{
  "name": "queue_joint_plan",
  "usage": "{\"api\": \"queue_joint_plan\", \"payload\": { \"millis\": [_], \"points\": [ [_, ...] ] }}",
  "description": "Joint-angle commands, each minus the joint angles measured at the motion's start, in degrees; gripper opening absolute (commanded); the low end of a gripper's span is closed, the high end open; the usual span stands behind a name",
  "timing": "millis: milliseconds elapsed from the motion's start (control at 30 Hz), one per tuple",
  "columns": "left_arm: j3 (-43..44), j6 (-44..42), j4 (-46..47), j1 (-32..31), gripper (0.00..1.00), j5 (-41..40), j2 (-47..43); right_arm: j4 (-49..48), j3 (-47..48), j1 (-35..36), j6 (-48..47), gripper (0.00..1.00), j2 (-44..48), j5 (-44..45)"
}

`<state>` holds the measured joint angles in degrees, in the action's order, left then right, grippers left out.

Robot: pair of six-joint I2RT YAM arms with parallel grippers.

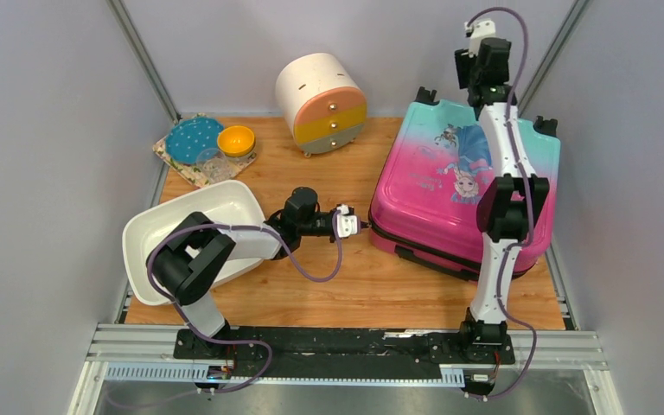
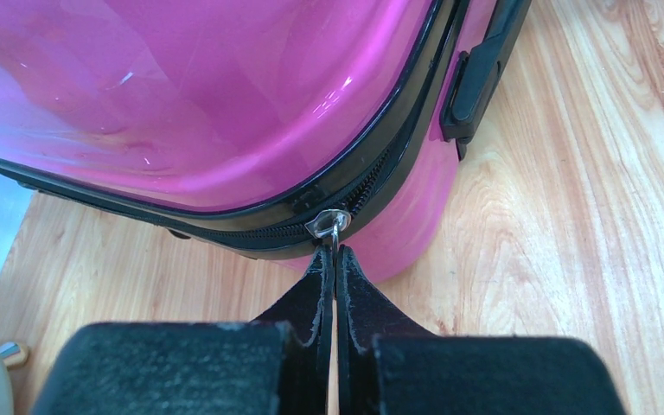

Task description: Open, take out, and arrange the luggage

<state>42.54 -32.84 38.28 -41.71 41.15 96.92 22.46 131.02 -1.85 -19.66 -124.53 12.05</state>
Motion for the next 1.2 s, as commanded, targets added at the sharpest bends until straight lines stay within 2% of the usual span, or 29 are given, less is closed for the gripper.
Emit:
{"api": "queue_joint_plan", "payload": {
  "millis": [0, 133, 233, 367, 567, 667, 833, 1167],
  "points": [
    [-0.71, -1.17, 4.08, -0.39, 0.00, 5.53, -4.11, -10.06, 4.23, 1.58, -9.42, 0.70, -7.98, 5.70],
    [-1.32, -1.79, 4.26, -0.12, 0.00, 5.35, -4.02, -11.56, 7.06, 3.06, -15.75, 0.70, -13.19, 5.80],
    [-1.32, -1.44, 4.34, 0.23, 0.00, 4.82, -3.85, -9.72, 2.41, 3.69, -18.48, 0.66, -11.54, -2.97],
    [0.51, 1.72, 5.49, 3.38, 0.00, 4.12, -2.27, -2.53, -7.33, 5.01, -21.21, 0.62, -6.96, -20.36],
    [5.96, 2.43, 7.24, 8.84, 0.00, 2.97, 2.04, 7.24, -10.78, 6.06, -23.84, 0.56, -3.53, -37.51],
    [6.23, -1.17, 8.91, 9.02, 0.00, 4.63, 2.65, 7.77, -13.77, 7.20, -24.81, 0.55, -1.60, -41.04],
    [6.50, -1.78, 9.00, 7.71, 0.00, 6.93, 2.31, 8.13, -20.26, 10.45, -24.99, 0.55, 3.06, -45.36],
    [3.51, 0.15, 11.11, 5.15, 0.00, 0.35, 1.69, 12.96, -36.95, 20.90, -28.85, 0.54, 16.93, -51.34]
  ]
}}
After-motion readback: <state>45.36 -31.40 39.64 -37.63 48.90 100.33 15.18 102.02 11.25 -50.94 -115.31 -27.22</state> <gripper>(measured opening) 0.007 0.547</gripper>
